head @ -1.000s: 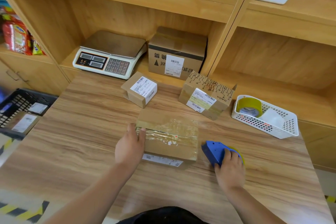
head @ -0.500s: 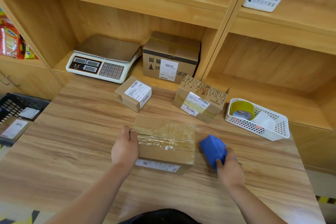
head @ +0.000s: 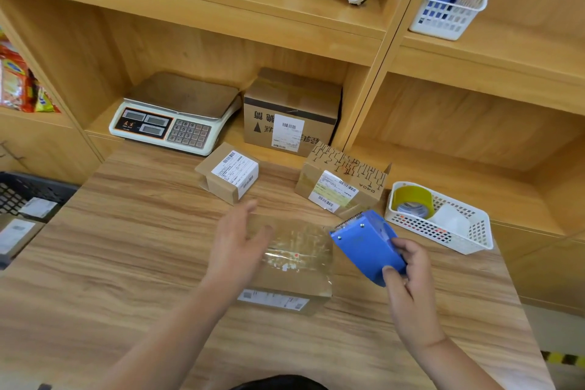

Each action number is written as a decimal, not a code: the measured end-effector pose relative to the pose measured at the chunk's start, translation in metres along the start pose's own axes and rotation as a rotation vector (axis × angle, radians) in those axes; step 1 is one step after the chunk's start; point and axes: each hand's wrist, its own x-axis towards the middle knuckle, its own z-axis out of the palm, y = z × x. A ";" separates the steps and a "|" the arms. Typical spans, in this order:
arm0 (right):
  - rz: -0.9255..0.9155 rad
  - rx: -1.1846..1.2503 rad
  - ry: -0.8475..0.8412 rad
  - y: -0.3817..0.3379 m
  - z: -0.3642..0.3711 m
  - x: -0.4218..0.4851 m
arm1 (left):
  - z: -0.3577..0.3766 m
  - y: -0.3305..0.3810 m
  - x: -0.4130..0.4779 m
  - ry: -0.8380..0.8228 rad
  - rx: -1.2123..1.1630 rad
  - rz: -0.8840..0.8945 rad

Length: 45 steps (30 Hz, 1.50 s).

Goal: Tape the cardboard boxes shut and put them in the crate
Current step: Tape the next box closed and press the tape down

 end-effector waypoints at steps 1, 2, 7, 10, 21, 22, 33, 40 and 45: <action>-0.046 0.007 0.006 -0.003 0.001 -0.002 | 0.001 0.010 -0.003 -0.079 -0.012 0.060; -0.088 0.014 0.010 -0.006 0.002 -0.004 | 0.002 0.018 -0.005 -0.141 -0.019 0.113; -0.245 0.021 0.014 -0.012 0.008 -0.010 | 0.002 0.040 -0.010 -0.245 0.042 0.272; -0.317 0.025 0.016 -0.016 0.011 -0.013 | -0.001 0.042 -0.005 -0.354 0.026 0.256; -0.479 -0.044 -0.011 -0.032 0.018 -0.013 | -0.017 0.047 0.003 -0.550 -0.056 0.088; -0.480 -0.048 -0.014 -0.032 0.018 -0.013 | -0.019 0.047 0.003 -0.529 -0.049 0.088; -0.473 -0.186 -0.126 -0.042 0.025 -0.009 | -0.026 0.033 0.002 -0.236 -0.210 0.019; -0.567 -0.581 -0.283 -0.053 0.032 0.008 | -0.030 0.028 0.006 -0.131 -0.160 -0.037; -0.665 -0.748 -0.319 -0.053 0.035 0.019 | -0.033 0.023 0.009 -0.129 -0.128 -0.045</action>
